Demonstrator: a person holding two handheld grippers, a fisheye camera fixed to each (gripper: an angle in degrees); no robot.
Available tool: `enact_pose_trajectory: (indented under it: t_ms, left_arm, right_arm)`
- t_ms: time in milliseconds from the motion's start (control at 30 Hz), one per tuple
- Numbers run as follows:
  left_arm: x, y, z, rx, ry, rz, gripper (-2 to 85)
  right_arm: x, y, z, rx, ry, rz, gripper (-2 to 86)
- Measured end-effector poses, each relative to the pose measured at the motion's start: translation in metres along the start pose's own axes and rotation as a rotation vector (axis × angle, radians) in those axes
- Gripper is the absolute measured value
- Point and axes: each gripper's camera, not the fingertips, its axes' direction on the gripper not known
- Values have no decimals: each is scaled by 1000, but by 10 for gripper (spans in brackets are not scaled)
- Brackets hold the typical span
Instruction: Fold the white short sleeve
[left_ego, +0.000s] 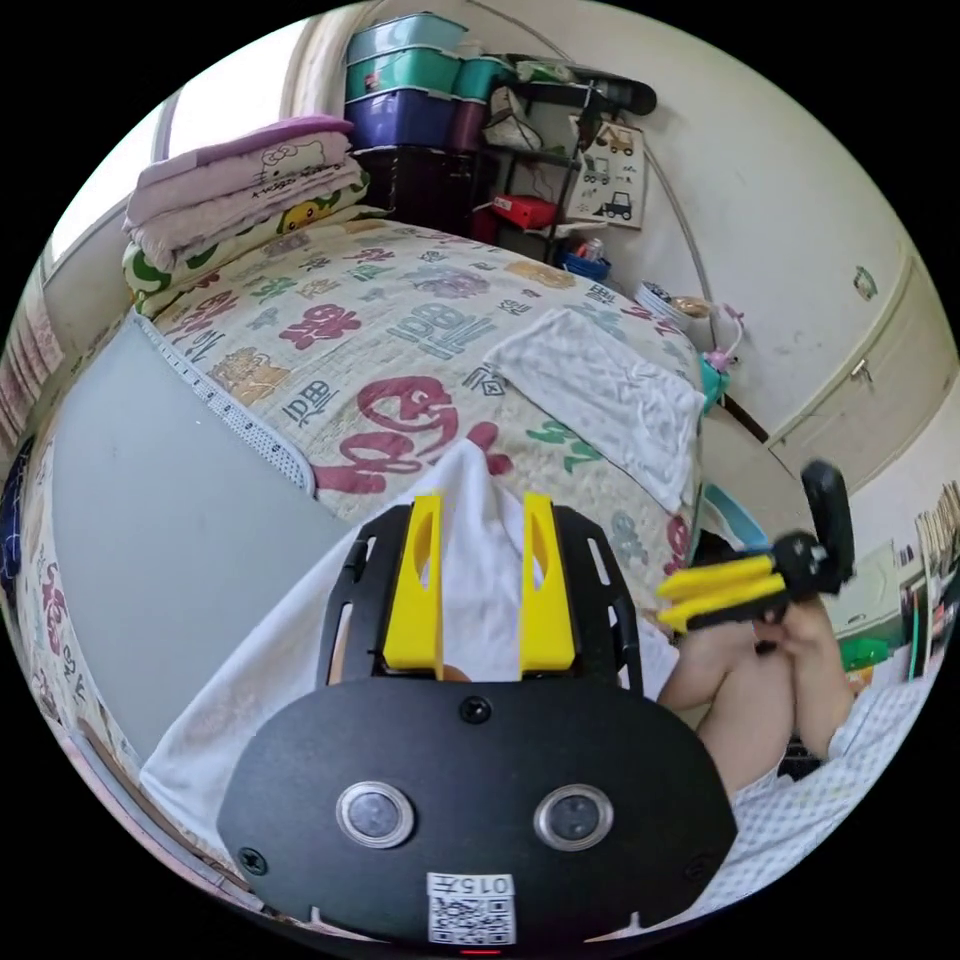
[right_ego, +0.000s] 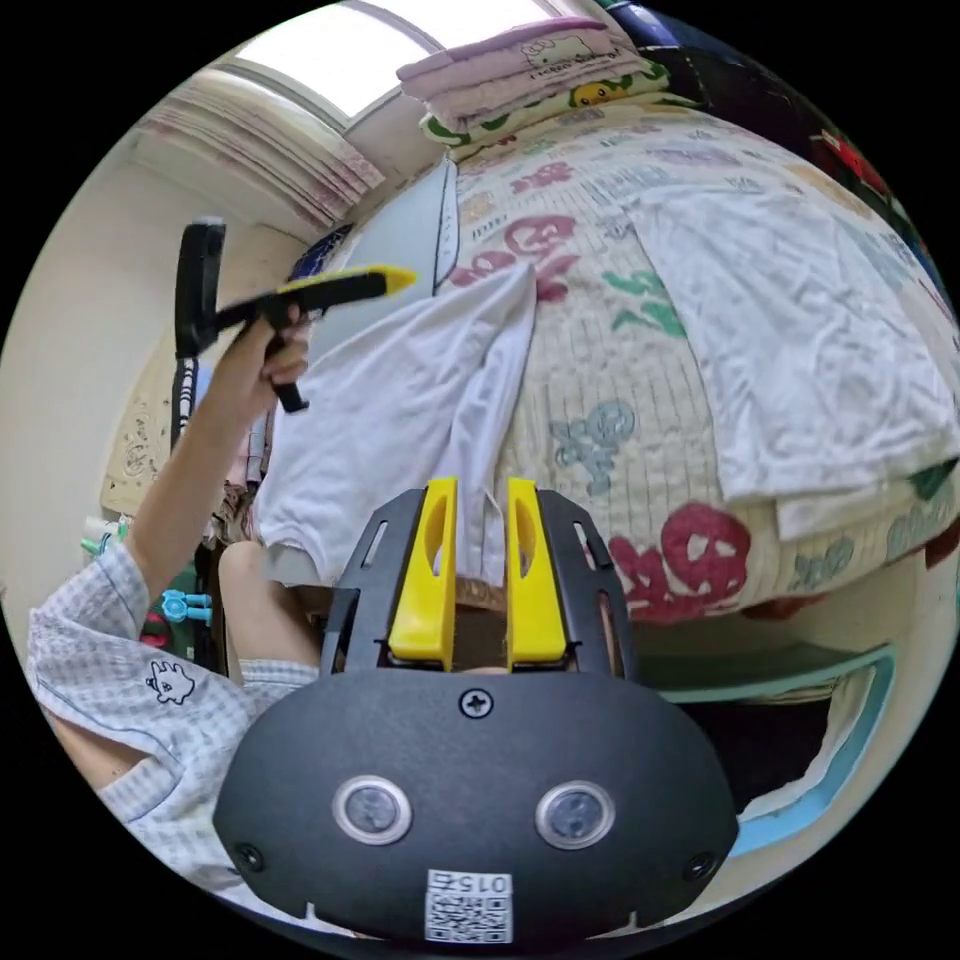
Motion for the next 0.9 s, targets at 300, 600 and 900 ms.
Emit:
enact_pose_trajectory:
  t_ms: [300,600,900]
  left_arm:
    - [16,-55,61,-97,-21,-54,124]
    - [22,-50,87,-208,-144,-27,109]
    - [28,-32,55,-111,-203,31,12]
  right_arm:
    - [-24,32,14,30,11,-11,119]
    - [-49,57,17,32,173,-84,62]
    - [-26,105,-14,137,124,-10,-3]
